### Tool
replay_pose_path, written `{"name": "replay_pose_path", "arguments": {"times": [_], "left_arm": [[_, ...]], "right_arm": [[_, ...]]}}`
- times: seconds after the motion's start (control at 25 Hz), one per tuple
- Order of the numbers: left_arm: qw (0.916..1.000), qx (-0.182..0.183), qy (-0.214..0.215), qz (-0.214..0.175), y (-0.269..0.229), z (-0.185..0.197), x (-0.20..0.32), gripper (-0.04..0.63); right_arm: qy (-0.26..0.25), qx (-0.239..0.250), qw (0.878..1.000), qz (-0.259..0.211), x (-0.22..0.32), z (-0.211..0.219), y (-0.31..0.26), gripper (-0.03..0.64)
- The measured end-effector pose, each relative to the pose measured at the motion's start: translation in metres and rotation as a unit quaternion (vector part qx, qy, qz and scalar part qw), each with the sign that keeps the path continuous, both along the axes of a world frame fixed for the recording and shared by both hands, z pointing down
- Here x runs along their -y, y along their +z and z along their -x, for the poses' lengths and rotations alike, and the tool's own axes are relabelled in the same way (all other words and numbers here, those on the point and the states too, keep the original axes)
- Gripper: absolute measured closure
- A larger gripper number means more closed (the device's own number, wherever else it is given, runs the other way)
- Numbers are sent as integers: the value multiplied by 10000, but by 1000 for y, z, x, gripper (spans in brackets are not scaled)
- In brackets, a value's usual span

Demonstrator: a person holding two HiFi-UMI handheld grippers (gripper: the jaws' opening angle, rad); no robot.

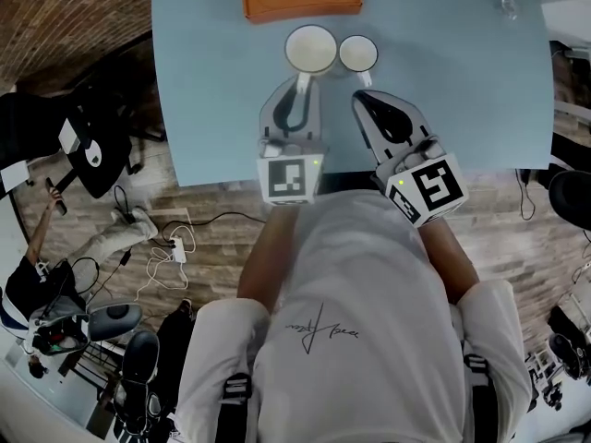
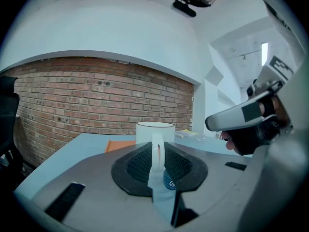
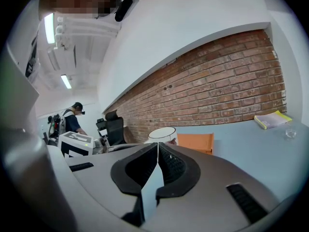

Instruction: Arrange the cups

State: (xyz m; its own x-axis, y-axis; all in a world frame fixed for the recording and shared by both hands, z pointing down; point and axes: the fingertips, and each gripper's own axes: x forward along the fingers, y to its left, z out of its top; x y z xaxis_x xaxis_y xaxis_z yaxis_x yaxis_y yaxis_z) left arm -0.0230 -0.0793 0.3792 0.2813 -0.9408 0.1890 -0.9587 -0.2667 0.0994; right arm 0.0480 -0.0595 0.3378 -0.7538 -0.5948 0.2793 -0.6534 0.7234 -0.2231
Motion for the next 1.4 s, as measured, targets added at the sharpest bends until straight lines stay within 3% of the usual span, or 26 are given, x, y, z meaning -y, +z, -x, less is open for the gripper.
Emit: {"name": "replay_pose_path", "arguments": {"times": [0.8,1.4], "left_arm": [[9998,44,181,113,12,-1,54,537],[9997,87,217,-18,12,4,106,536]], "right_arm": [[176,-20,9997,169,29,-1,9,595],[339,-127,9988,343,47,-5,19,595]]}}
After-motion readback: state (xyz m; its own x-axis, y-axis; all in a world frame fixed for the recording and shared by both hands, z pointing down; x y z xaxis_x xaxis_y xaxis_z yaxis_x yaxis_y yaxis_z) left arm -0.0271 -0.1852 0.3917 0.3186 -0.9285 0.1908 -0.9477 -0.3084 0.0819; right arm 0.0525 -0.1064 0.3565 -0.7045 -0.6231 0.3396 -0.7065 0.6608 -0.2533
